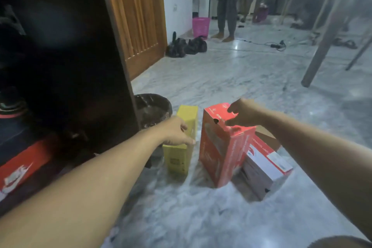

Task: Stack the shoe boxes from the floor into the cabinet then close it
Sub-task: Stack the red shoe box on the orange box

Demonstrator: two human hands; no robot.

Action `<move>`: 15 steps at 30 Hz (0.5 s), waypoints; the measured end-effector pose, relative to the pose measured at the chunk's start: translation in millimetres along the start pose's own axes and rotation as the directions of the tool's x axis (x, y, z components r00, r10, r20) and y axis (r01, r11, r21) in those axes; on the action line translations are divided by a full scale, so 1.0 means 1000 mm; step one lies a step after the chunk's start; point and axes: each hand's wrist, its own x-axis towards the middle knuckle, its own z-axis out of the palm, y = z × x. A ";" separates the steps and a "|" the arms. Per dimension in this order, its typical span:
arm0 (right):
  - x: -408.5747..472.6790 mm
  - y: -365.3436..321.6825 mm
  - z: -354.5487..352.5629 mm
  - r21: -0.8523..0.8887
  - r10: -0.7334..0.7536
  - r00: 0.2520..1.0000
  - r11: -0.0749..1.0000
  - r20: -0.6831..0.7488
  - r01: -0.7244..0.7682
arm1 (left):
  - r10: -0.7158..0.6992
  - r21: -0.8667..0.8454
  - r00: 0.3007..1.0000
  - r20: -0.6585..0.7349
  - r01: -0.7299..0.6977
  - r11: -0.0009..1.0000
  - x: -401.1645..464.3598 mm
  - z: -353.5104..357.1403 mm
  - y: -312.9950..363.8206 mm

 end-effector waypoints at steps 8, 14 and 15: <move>0.013 0.039 0.028 0.040 0.023 0.999 0.999 0.042 -0.024 | -0.075 -0.110 0.994 0.075 0.083 0.990 0.071 0.072 0.003; 0.022 0.021 0.044 -0.091 0.031 0.998 0.995 0.049 -0.026 | -0.087 -0.236 0.988 0.129 0.116 0.965 0.097 0.104 -0.003; 0.024 0.022 0.046 -0.078 0.043 0.998 0.996 0.042 -0.039 | -0.092 -0.260 0.989 0.118 0.121 0.958 0.098 0.108 -0.004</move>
